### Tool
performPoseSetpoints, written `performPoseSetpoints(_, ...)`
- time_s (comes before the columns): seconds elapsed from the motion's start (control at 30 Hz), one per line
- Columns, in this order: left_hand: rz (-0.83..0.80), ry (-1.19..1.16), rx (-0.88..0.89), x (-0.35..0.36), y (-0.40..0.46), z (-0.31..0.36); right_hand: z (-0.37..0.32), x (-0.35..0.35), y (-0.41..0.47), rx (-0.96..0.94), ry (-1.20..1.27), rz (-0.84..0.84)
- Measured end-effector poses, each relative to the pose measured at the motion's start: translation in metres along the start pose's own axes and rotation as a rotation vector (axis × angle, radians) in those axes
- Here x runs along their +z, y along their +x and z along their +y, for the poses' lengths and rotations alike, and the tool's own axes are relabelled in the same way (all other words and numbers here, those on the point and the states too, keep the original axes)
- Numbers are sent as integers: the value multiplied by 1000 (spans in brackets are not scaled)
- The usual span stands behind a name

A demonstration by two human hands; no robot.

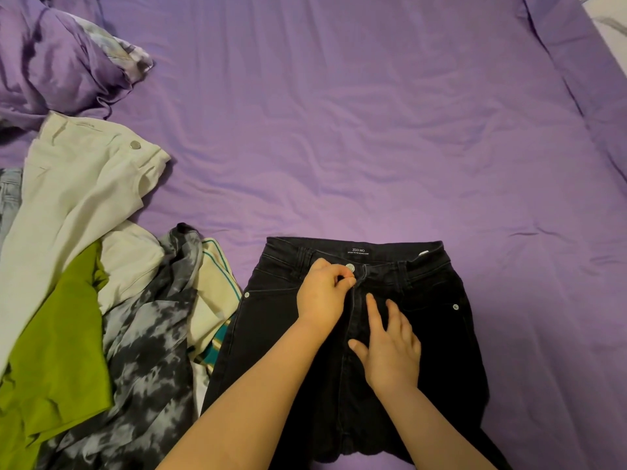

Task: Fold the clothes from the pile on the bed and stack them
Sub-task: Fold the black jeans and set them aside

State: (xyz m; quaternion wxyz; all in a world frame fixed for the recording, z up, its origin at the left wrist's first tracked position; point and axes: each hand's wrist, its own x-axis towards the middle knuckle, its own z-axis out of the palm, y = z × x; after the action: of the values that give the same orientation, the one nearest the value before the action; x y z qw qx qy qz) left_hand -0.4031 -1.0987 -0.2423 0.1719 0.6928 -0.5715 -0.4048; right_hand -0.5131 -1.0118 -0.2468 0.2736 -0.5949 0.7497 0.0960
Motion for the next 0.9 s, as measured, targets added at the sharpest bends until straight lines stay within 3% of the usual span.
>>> performPoseSetpoints(0.3,46,165,-20,-11,3,7,11,-25,7,-130,6,52)
performPoseSetpoints(0.43,97,432,165,-20,12,2,7,-49,29,-198,208,260)
performPoseSetpoints(0.57,11,645,306,-31,25,3,-1,-66,61,-300,158,183)
performPoseSetpoints(0.67,-43,663,253,-34,30,7,-2,-71,72,-321,104,115)
performPoseSetpoints(0.8,-144,684,211,-37,25,14,-4,-77,67,-338,88,163)
performPoseSetpoints(0.9,-218,448,163,-49,16,19,-3,-89,58,-428,45,221)
